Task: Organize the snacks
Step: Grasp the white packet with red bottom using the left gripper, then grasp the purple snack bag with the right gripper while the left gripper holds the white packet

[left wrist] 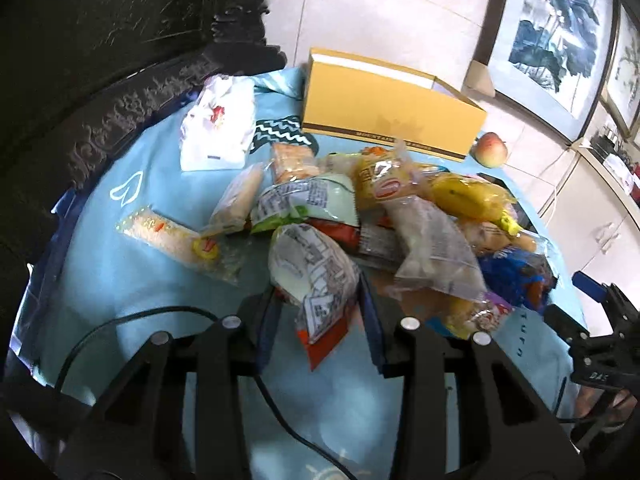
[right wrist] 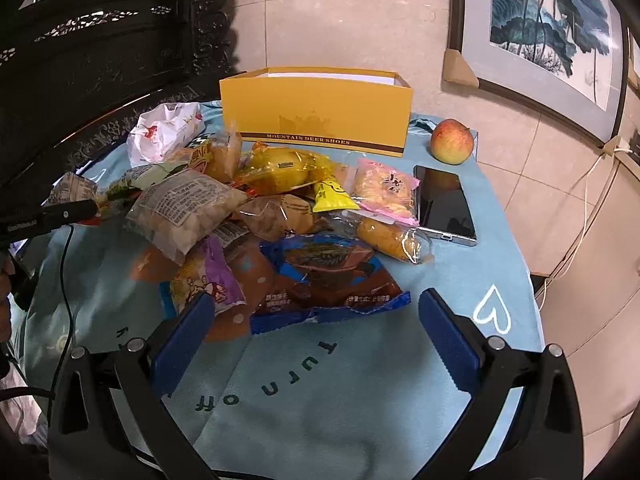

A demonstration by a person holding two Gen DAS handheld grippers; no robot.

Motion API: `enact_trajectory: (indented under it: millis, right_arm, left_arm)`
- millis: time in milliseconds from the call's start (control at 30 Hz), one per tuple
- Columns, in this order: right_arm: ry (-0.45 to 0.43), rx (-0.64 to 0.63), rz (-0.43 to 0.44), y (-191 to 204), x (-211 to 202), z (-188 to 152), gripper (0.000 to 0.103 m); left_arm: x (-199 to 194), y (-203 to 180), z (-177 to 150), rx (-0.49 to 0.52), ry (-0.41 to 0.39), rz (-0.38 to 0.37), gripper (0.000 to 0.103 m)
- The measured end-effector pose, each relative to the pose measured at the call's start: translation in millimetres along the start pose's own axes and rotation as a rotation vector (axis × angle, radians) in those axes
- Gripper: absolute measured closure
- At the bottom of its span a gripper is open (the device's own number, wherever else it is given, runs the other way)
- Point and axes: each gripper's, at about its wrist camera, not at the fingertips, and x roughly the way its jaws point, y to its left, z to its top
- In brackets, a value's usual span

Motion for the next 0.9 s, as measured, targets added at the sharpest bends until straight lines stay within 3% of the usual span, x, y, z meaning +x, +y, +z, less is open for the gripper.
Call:
enact_trajectory:
  millis: [267,467,567,733,800,900]
  right_arm:
    - [-0.063,-0.154,0.083,26,-24,-4,0.001]
    - [0.019,0.046,0.011,-25,-11,-1,0.001]
    - [0.067,0.103,0.181,-23,-11,0,0.024]
    - [0.165,0.009,0.320,25,6,-3,0.033]
    - [0.224,0.023,0.347,37,26,-5,0.051]
    - [0.284,0.032,0.297,47,48,-7,0.062]
  left_arm:
    - [-4,-15,-2,0.018,-0.006,-0.027,0.065]
    - [-9,-21,-5,0.047,-0.020,-0.050,0.065]
    - [-10,-22,-7,0.047,-0.026,-0.052,0.064]
    - [-13,-19,-8,0.046,-0.027,-0.059,0.064]
    - [-16,-18,-9,0.043,-0.030,-0.060,0.064]
    - [-17,-17,-9,0.048,-0.033,-0.067,0.064]
